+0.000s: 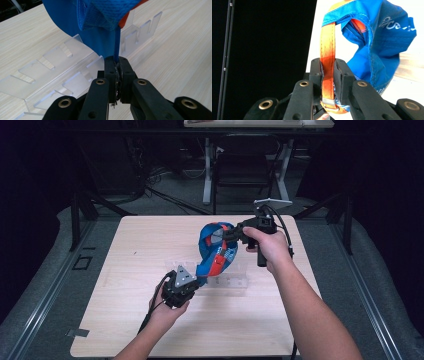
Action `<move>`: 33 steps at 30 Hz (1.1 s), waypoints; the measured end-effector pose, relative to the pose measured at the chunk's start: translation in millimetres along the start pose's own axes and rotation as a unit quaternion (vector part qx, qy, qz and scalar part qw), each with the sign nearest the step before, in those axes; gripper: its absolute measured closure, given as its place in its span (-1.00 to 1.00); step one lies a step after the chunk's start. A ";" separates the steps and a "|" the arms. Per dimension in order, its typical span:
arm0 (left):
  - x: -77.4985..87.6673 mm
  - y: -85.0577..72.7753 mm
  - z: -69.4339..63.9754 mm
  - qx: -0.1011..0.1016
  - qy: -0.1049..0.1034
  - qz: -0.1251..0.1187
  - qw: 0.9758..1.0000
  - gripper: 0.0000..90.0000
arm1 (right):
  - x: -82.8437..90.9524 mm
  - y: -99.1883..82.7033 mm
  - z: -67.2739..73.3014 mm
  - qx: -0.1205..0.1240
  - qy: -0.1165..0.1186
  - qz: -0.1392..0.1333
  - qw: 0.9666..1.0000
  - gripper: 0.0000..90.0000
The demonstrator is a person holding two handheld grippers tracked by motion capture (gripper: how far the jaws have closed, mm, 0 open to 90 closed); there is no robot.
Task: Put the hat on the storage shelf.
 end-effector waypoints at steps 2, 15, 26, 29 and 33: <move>-0.7 -1.3 0.9 -0.002 -0.001 0.005 1.000 0.95 | -1.2 -0.1 -1.0 -0.003 0.000 0.002 1.000 0.73; -5.8 -13.1 3.8 0.009 -0.004 0.004 1.000 0.95 | -8.9 -3.9 -17.0 -0.012 -0.013 0.006 1.000 0.73; -3.3 -13.9 4.2 0.014 -0.003 0.004 1.000 0.87 | -8.8 -5.4 -21.6 -0.009 -0.021 0.007 1.000 0.71; -3.2 -14.7 4.4 0.015 -0.001 0.005 1.000 0.84 | -8.5 -5.7 -22.0 -0.010 -0.022 0.006 1.000 0.69; -0.2 -17.4 5.7 0.018 0.002 0.004 1.000 0.77 | -5.7 -6.1 -22.7 -0.009 -0.027 -0.001 1.000 0.61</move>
Point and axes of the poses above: each handheld gripper's, and its own axes: x roughly backward along the jaws, y roughly out of its top, z roughly to its left, the point moved 2 cm from there along -x, roughly forward along the jaws, and after that the axes turned 6 degrees about z, right-handed, at the moved point
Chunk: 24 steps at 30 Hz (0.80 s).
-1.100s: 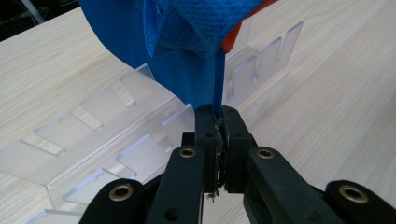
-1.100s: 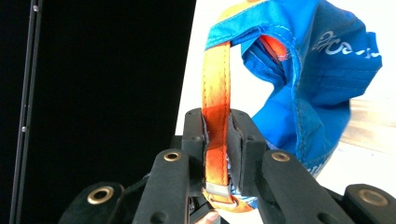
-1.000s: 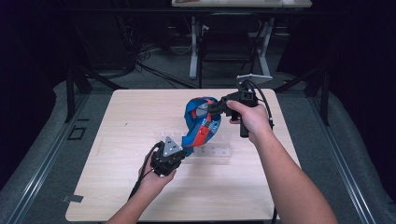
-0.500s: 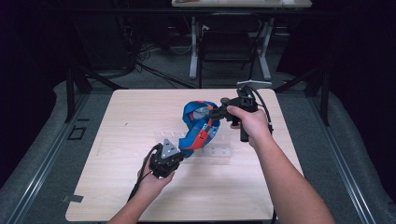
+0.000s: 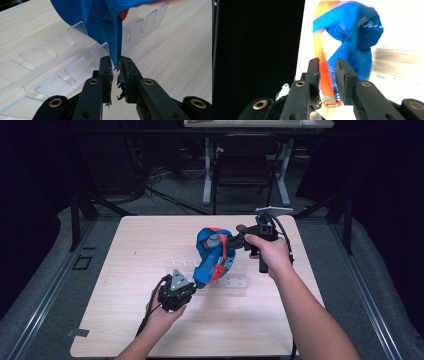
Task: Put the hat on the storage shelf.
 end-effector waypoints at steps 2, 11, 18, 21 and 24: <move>1.7 -2.1 0.9 0.003 0.001 0.000 1.000 0.69 | 3.3 0.1 -1.4 -0.001 -0.002 -0.003 1.000 0.57; 12.1 -15.4 8.9 0.019 -0.001 -0.001 1.000 0.43 | 17.6 -5.4 -10.8 0.004 -0.026 -0.017 1.000 0.40; 23.8 -30.9 17.3 0.024 0.010 0.005 1.000 0.22 | 23.4 -14.0 -18.0 0.014 -0.047 -0.018 0.999 0.24; 30.5 -36.9 23.4 0.035 0.010 0.010 0.999 0.10 | 25.0 -18.1 -22.3 0.017 -0.053 -0.014 0.998 0.20; 36.5 -44.9 28.5 0.042 0.013 0.014 0.999 0.08 | 28.2 -22.5 -25.9 0.024 -0.066 -0.020 0.997 0.15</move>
Point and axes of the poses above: each handheld gripper's, and its own axes: x roughly backward along the jaws, y roughly out of its top, z roughly to its left, the point moved 2 cm from there along -x, roughly forward along the jaws, and after that the axes turned 6 degrees about z, right-handed, at the moved point
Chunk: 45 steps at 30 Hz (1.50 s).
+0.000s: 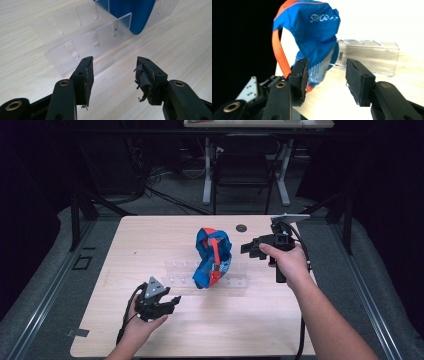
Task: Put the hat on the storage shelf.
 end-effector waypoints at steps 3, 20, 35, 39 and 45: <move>2.7 -8.4 4.0 0.008 0.006 0.001 1.000 0.05 | 2.0 -6.3 -4.5 0.003 -0.013 0.003 1.000 0.13; 2.3 -50.7 41.0 0.066 0.035 0.013 0.997 -0.02 | -17.4 -54.0 -42.4 0.037 -0.063 0.007 0.997 0.04; -4.9 -54.8 42.4 0.072 0.027 0.020 0.997 -0.02 | -41.4 -93.9 -62.8 0.087 -0.106 0.021 0.990 0.14; -6.7 -54.8 40.5 0.068 0.026 0.022 0.997 -0.02 | -44.2 -106.6 -69.2 0.104 -0.114 0.003 0.988 0.15; -8.4 -53.8 38.9 0.056 0.028 0.025 0.998 -0.03 | -54.2 -124.9 -82.9 0.109 -0.106 -0.014 0.988 0.14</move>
Point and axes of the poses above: each handheld gripper's, and its own axes: x roughly backward along the jaws, y roughly out of its top, z roughly to its left, the point moved 2 cm from there along -x, roughly forward along the jaws, and after that the axes turned 6 degrees about z, right-handed, at the moved point
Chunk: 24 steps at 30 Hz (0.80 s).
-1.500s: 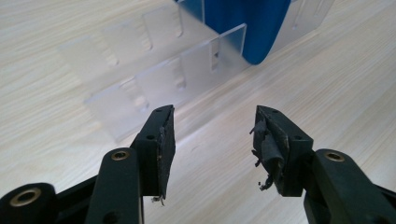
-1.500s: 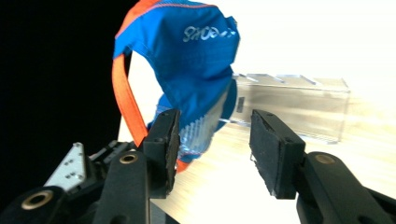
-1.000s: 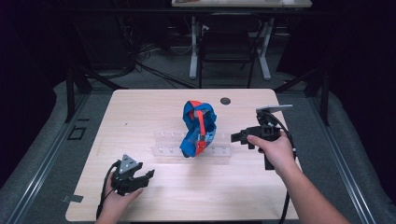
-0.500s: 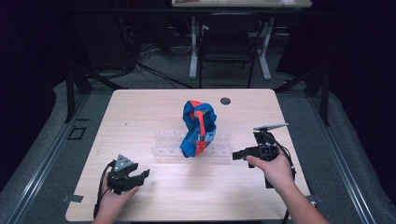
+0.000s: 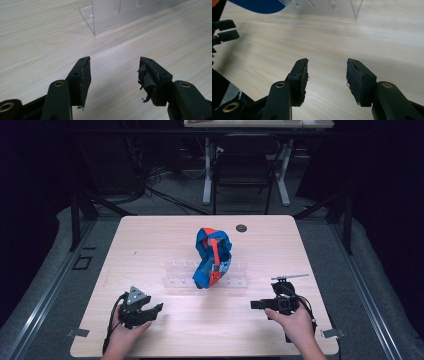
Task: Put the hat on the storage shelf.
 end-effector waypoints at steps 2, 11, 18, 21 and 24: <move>-0.8 0.0 -0.1 -0.003 0.001 0.004 1.000 -0.03 | -7.2 -11.2 -3.4 -0.002 0.020 0.003 1.000 0.14; -2.6 0.3 1.0 -0.006 0.002 -0.005 1.000 -0.05 | -14.4 -32.0 -7.2 0.030 0.018 -0.057 0.998 0.06; -2.2 0.3 2.4 0.014 -0.007 -0.001 1.000 -0.14 | -19.8 -40.0 -14.1 0.057 0.004 -0.079 0.995 -0.03; -3.8 0.3 3.1 0.018 -0.006 0.003 1.000 -0.21 | -22.5 -41.9 -15.1 0.059 -0.015 -0.081 0.995 -0.19; -4.0 0.7 4.3 0.023 -0.004 0.006 1.000 -0.33 | -24.2 -42.6 -17.7 0.055 -0.023 -0.076 0.995 -0.41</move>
Point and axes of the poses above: each handheld gripper's, and its own axes: x roughly backward along the jaws, y roughly out of its top, z roughly to its left, the point moved 2 cm from there along -x, roughly forward along the jaws, and after that the axes turned 6 degrees about z, right-handed, at the moved point
